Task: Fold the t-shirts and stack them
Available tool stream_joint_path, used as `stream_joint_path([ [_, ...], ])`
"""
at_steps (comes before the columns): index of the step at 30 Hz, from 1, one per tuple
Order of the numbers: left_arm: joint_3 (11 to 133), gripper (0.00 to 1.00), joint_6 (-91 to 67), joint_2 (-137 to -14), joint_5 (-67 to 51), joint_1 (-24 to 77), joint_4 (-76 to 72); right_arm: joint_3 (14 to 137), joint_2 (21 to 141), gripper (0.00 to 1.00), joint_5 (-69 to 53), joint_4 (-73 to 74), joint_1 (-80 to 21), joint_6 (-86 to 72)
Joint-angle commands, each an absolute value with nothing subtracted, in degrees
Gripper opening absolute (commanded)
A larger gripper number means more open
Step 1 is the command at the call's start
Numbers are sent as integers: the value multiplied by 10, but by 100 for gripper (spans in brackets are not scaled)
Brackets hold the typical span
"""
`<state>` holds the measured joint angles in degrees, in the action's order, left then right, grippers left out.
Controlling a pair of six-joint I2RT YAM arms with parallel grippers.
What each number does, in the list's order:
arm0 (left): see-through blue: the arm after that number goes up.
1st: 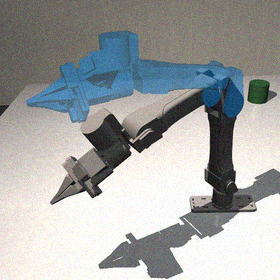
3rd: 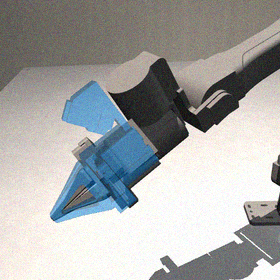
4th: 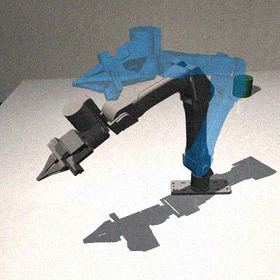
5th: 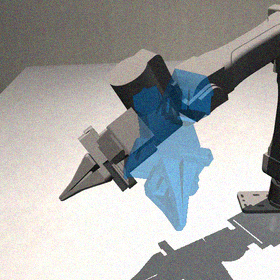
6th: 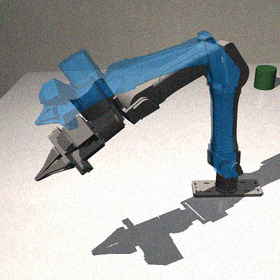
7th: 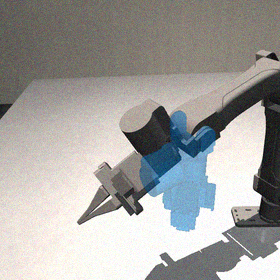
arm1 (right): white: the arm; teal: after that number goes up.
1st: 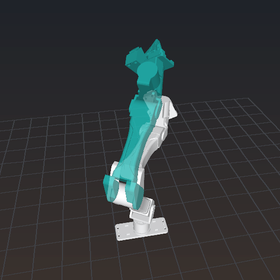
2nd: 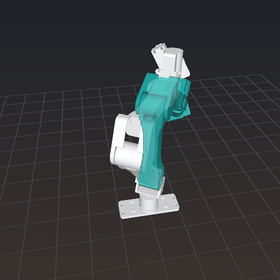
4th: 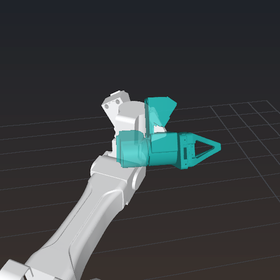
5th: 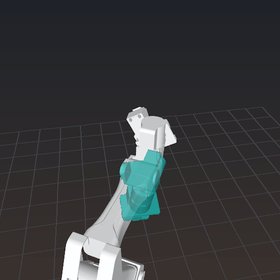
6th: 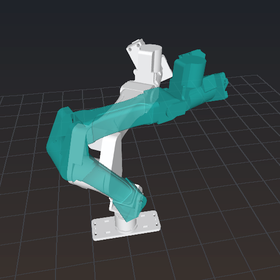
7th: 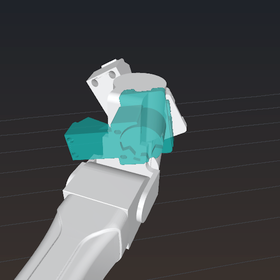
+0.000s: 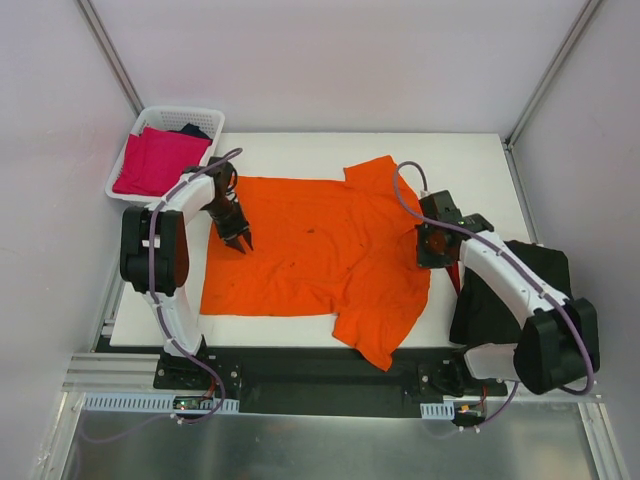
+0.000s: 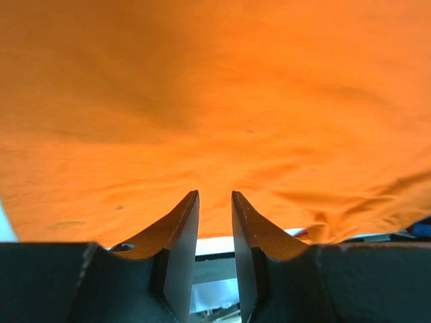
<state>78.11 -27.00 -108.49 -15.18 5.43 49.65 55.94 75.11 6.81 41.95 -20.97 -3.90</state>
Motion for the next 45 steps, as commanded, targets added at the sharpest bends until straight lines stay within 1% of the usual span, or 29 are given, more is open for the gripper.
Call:
stream_joint_path([
  [1,816,26,-295,-1063,-179,83,494,543,829,1,83,380,-236,-55],
  [5,815,26,-296,-1065,-178,97,497,561,885,1,17,381,-264,-71],
  [8,803,26,-294,-1059,-172,98,500,566,903,1,-16,374,-279,-80],
  [15,760,26,-297,-1048,-164,103,499,570,932,1,-37,364,-303,-83],
  [22,750,26,-296,-1047,-164,108,499,593,968,1,-47,364,-322,-87],
  [29,745,26,-293,-1050,-164,108,500,568,951,1,-36,382,-323,-90],
  [40,733,26,-291,-1058,-164,112,501,491,897,1,-4,424,-321,-110],
  [45,733,26,-293,-1059,-164,114,501,482,891,1,19,430,-321,-109],
])
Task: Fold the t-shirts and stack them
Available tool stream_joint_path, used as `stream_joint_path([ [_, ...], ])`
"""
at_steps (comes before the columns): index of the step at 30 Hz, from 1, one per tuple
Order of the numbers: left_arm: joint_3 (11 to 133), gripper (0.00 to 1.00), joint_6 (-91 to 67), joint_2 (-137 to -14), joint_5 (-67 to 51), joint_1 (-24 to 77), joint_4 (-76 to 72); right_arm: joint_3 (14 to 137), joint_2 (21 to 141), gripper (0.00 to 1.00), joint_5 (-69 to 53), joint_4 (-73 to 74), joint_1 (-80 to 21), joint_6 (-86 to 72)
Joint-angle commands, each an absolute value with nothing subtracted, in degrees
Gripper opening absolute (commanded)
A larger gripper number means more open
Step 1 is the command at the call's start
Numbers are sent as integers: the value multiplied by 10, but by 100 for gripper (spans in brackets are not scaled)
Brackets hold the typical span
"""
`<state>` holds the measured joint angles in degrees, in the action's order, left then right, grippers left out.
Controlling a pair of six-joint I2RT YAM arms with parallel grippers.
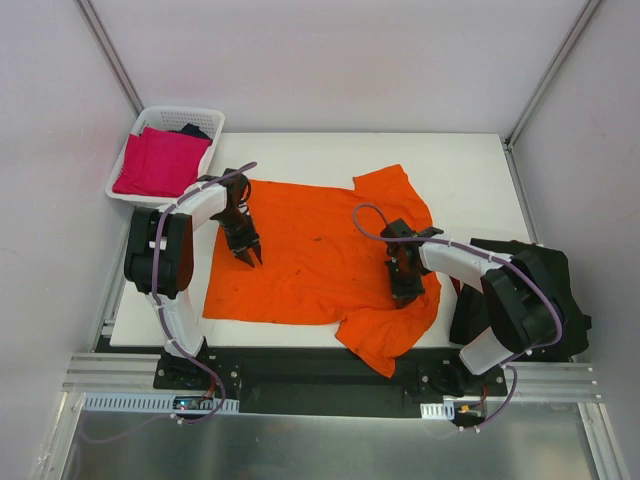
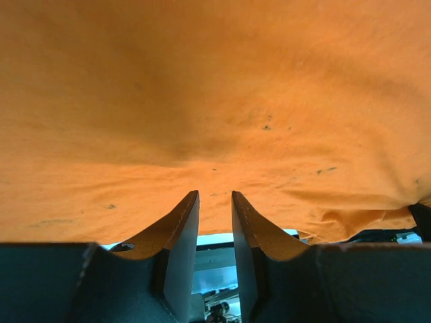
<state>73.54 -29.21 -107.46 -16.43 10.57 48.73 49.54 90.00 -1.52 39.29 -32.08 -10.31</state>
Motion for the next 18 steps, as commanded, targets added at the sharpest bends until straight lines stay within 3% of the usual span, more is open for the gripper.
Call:
stream_joint_path([
  [1,734,26,-293,-1059,-164,115,500,485,892,1,17,430,-321,-109],
  [14,825,26,-304,-1049,-141,123,512,714,905,2,-57,477,-250,-82],
  [18,868,27,-304,-1078,-112,127,512,766,974,1,-54,478,-229,-65],
])
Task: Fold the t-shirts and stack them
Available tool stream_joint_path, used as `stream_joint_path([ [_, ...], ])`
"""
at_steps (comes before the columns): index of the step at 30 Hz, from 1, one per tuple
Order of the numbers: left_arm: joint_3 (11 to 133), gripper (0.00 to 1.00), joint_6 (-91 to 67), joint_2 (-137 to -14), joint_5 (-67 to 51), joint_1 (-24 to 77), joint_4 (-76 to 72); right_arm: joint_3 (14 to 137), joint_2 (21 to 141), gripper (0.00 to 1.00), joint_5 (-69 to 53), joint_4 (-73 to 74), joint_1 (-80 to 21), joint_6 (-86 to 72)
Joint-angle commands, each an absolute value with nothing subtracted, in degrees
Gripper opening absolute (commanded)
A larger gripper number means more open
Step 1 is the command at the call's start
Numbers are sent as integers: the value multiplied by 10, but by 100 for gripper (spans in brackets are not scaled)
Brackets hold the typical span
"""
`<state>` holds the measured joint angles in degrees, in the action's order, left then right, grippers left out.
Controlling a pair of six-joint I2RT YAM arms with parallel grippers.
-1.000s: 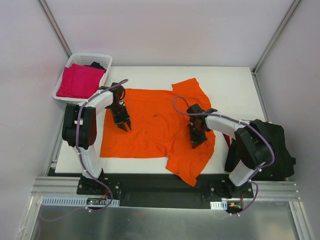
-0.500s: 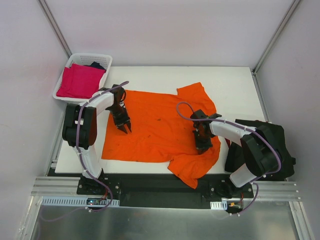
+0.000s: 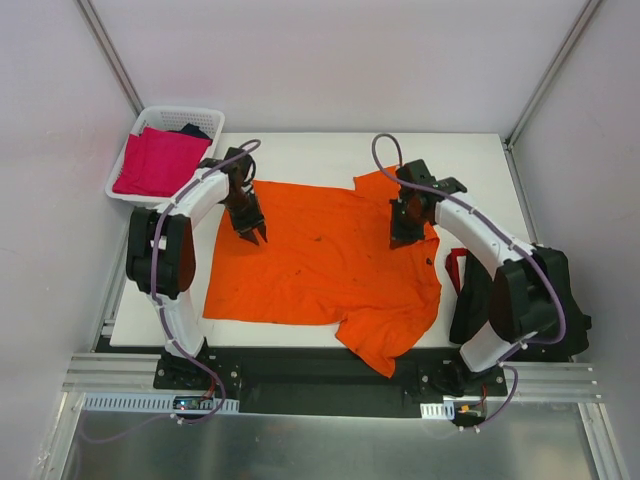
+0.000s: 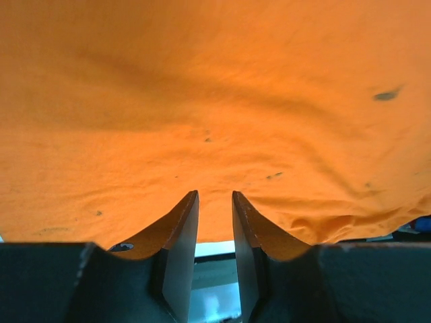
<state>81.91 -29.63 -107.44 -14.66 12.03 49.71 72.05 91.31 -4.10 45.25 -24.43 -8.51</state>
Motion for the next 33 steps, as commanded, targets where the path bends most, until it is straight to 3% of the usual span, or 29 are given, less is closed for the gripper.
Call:
stream_joint_path([
  [1,879,27,-302,-1091,-107,127,512,780,988,1,-54,476,-221,-55],
  [10,1012,24,-277,-1214,-128,118,512,889,1146,1,-116,474,-160,-48],
  [33,1164,25,-258,-1375,-143,79,510,1052,1306,1,-142,484,-141,-60],
])
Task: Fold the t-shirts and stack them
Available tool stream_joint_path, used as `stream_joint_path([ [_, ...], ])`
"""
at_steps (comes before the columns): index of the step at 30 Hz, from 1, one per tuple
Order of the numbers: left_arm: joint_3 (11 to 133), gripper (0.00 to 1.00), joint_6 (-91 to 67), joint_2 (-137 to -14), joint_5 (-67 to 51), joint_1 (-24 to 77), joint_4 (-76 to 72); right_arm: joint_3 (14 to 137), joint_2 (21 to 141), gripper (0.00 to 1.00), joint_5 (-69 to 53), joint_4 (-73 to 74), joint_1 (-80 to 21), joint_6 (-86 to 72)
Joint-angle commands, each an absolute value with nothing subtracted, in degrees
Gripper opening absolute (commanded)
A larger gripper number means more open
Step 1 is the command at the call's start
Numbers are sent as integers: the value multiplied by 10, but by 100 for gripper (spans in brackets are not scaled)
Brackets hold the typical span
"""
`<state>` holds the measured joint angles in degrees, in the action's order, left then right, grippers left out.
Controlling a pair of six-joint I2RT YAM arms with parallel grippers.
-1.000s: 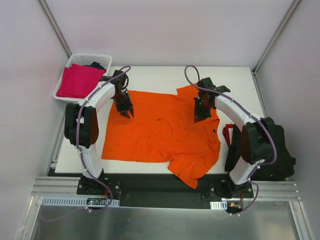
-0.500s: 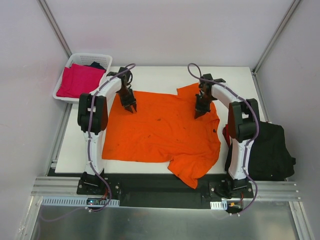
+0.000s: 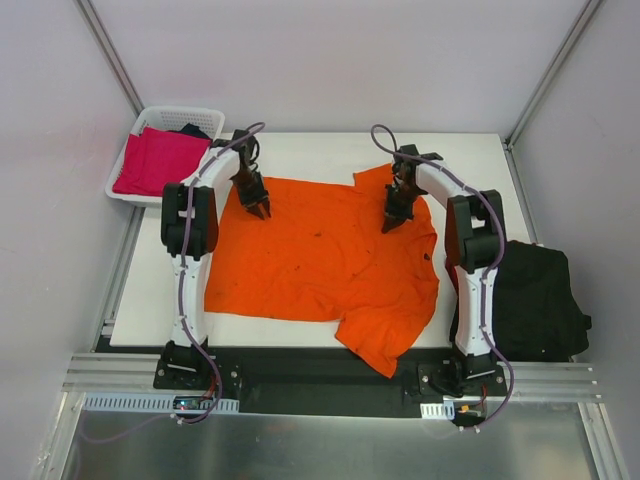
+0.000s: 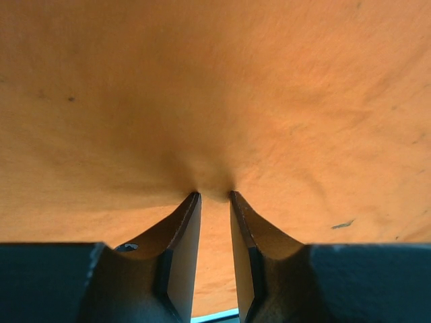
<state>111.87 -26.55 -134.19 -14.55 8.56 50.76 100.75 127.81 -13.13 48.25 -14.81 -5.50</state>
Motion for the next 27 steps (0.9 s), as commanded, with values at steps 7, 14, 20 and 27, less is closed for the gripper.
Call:
stream_joint_path([
  [7,1230,25,-258,-1421,-148,63,511,1138,1374,1,-150,483,-123,-65],
  [14,1270,26,-256,-1454,-134,53,513,1234,1433,1,-180,471,-96,-76],
  [20,1282,26,-251,-1460,-125,42,516,1225,1432,2,-207,438,-83,-76],
  [27,1294,28,-244,-1436,-146,38,516,1137,1363,23,-282,373,-82,-67],
])
